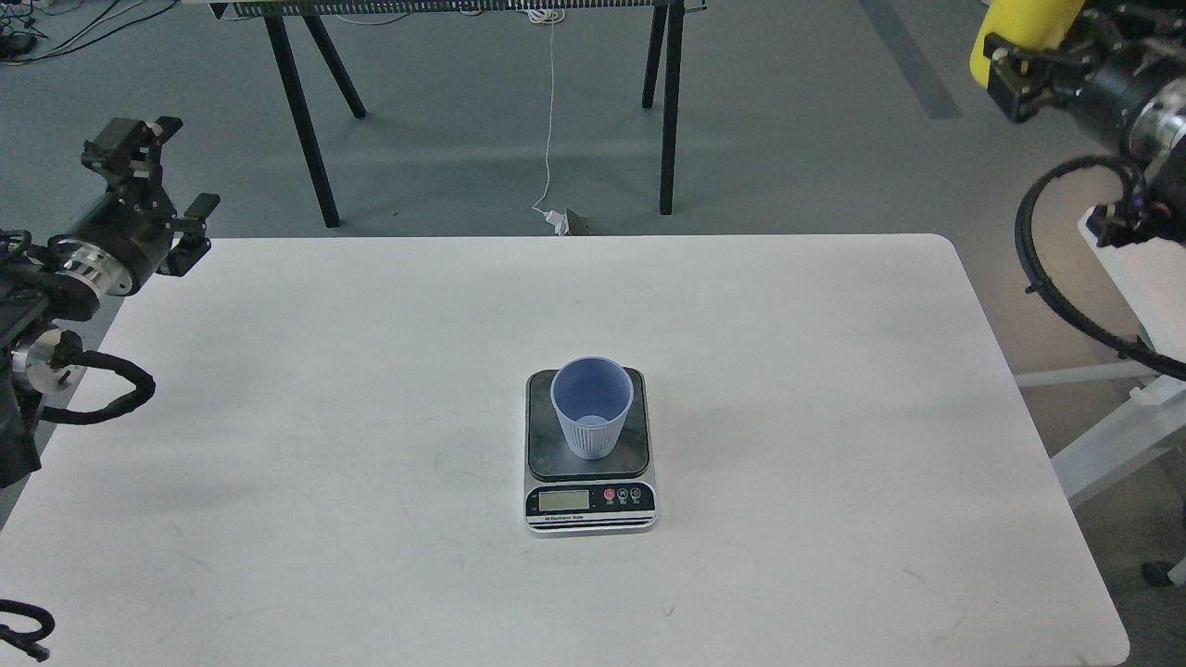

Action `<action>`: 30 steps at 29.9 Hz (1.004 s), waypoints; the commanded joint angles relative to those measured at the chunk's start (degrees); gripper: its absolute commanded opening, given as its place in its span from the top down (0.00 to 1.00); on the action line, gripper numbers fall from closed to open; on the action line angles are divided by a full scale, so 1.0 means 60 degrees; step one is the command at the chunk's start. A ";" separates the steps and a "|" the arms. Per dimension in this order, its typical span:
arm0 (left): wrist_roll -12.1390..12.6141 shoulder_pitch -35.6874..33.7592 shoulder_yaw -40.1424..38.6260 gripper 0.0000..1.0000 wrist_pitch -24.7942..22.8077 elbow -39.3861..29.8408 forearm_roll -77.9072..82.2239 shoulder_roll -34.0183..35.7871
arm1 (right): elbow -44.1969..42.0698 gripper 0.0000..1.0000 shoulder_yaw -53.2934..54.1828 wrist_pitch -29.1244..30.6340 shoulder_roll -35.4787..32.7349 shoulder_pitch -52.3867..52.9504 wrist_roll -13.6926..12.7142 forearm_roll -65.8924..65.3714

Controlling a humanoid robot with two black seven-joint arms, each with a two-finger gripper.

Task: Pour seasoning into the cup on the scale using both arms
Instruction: 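Turn the bottle upright and lower it back onto the table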

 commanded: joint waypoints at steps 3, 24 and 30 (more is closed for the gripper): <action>0.0000 -0.0039 0.0034 0.01 0.0000 0.0003 0.0015 -0.0266 | 0.0054 0.98 -0.0294 0.1657 0.0728 -0.2136 -0.0001 -0.0013; 0.0000 -0.0084 0.0049 0.00 0.0000 0.0003 0.0029 -0.0368 | 0.0802 0.97 -0.3223 0.3095 0.1506 -0.3691 -0.0001 -0.0086; 0.0000 -0.0084 0.0049 0.00 0.0000 0.0003 0.0029 -0.0368 | 0.0787 0.83 -0.3532 0.3096 0.1433 -0.3705 -0.0001 -0.0086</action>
